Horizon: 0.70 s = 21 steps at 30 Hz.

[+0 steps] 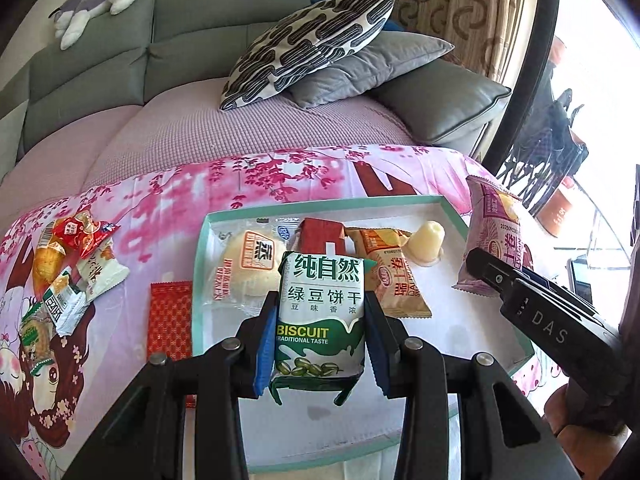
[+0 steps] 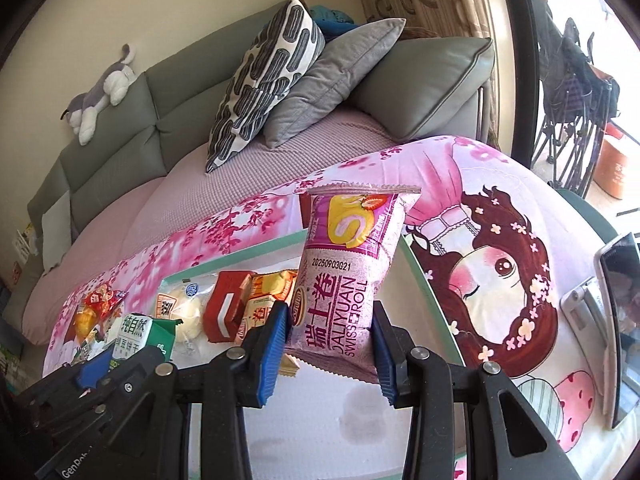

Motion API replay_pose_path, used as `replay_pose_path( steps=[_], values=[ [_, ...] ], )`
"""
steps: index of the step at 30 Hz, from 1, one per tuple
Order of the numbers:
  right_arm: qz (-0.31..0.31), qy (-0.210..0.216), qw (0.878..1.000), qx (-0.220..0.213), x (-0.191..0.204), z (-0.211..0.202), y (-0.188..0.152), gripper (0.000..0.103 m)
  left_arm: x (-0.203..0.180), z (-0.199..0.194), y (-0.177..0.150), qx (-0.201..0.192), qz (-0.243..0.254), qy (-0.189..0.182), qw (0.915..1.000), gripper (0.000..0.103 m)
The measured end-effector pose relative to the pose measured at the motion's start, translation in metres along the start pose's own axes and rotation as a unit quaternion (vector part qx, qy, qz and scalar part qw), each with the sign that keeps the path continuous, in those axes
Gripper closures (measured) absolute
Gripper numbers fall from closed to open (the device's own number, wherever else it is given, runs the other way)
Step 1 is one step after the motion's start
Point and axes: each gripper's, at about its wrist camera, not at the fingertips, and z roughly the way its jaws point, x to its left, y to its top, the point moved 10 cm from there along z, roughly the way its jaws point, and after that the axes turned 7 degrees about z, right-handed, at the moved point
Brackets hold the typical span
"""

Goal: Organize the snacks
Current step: 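Lift and carry the biscuit pack and Swiss roll pack into the tray with both grippers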

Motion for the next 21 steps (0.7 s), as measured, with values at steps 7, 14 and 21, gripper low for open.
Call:
replay_pose_path(
  steps=[7,14,21],
  values=[
    [-0.005,-0.006,1.000,0.021,-0.009,0.012,-0.005,0.061,-0.005,0.016,0.000,0.010,-0.004,0.003,0.9999,0.062],
    [-0.011,-0.013,0.999,0.047,-0.012,0.027,-0.017,0.061,0.000,0.030,-0.005,0.024,-0.007,0.010,0.9996,0.062],
    [-0.012,-0.021,0.997,0.068,-0.015,0.038,-0.025,0.060,0.000,0.042,-0.013,0.041,-0.006,0.011,0.9991,0.062]
  ],
)
